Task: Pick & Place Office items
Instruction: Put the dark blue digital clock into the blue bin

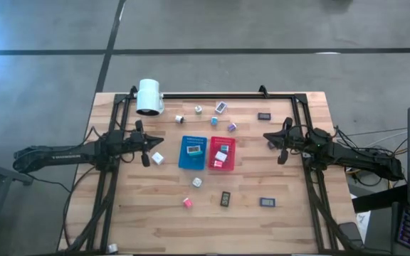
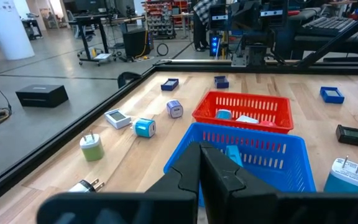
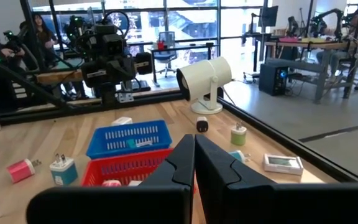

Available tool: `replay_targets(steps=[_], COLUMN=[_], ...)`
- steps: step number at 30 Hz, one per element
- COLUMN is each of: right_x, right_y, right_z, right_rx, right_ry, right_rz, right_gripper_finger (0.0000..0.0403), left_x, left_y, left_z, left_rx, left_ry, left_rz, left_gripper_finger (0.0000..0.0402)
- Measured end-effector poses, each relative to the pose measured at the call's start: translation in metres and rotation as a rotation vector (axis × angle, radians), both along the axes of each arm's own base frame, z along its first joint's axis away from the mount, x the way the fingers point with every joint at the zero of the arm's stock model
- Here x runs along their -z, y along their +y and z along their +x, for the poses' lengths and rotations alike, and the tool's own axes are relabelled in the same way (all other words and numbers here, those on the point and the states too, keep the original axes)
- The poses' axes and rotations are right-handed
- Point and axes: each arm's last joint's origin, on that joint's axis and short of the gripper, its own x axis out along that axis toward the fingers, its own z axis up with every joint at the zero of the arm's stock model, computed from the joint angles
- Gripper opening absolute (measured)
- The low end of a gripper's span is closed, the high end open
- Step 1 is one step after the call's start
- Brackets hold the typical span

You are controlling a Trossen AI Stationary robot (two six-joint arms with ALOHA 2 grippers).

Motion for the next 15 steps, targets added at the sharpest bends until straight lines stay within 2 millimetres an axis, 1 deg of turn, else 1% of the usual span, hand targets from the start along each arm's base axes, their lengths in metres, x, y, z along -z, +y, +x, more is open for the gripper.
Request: replay_targets(steps=[15], right_x=[-0.0019], right_y=[0.0], right_z=[0.0], right_rx=[-0.001], right_ry=[-0.019], right_rz=[0.001], right_gripper_finger=[0.0008], left_x=[0.0], left_y=[0.0], left_z=[0.0], left_rx=[0.001], left_ry=[0.002], left_rz=[0.007], left_gripper_finger=[0.0012])
